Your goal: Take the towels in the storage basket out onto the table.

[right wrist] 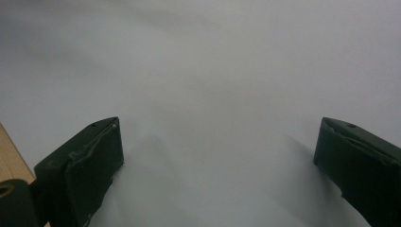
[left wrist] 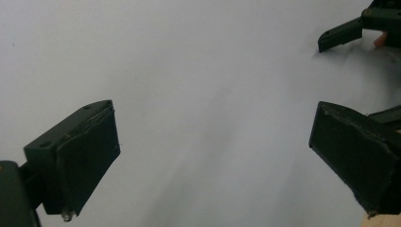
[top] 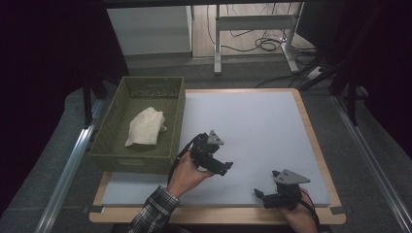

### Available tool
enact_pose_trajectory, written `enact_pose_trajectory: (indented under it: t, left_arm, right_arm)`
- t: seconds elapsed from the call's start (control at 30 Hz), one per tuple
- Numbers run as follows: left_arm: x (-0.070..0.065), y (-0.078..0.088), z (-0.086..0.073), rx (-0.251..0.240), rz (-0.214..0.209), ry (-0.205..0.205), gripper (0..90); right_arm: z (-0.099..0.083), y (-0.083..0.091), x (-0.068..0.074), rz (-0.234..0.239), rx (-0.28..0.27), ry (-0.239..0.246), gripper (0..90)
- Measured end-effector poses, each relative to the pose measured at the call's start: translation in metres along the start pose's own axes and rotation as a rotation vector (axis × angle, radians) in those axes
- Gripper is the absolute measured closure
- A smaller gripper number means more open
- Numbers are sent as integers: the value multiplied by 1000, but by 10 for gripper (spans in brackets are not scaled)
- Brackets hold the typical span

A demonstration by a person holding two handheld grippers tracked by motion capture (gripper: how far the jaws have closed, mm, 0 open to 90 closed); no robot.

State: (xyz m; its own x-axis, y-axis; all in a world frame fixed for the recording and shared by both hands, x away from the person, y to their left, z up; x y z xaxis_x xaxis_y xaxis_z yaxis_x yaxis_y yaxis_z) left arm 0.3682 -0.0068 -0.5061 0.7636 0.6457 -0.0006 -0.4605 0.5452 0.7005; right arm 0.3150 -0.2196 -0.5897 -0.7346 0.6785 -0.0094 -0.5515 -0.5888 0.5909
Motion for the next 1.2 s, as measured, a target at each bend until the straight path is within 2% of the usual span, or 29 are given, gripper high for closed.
enact_pose_trajectory:
  t: [0.23,0.5,0.57,0.9,0.97,1.03,1.2]
  left_arm:
    - [14,10,17,-6,7,0,32]
    - [31,20,32,-16,36,3,42]
    - [38,23,36,-17,51,0,44]
    - [64,28,41,-24,65,14,32]
    - [72,30,42,-24,90,18,30]
    - [75,32,42,-24,96,15,30]
    - [91,41,42,-37,115,42,17]
  right_arm:
    - [0,0,0,0,-1,1,22]
    - [0,0,0,0,0,1,22]
    - [0,0,0,0,0,1,22]
    - [0,0,0,0,0,1,22]
    - [0,0,0,1,-1,1,22]
    - [0,0,0,1,-1,1,22]
    - [0,0,0,1,-1,0,22]
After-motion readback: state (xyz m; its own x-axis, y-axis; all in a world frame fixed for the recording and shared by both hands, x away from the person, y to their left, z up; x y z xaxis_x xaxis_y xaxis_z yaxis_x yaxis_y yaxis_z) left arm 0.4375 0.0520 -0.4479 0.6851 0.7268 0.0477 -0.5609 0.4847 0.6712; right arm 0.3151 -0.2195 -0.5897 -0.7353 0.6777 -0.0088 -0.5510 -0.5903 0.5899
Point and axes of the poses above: each handheld gripper's, and its own axes: y roughly backward along the jaws, z roughly out of its top, x roughly to its left, the point moved 7 cm from there along -y, roughly forward along the jaws, and after that the axes turned 3 degrees about z, right-handed, at the moved point
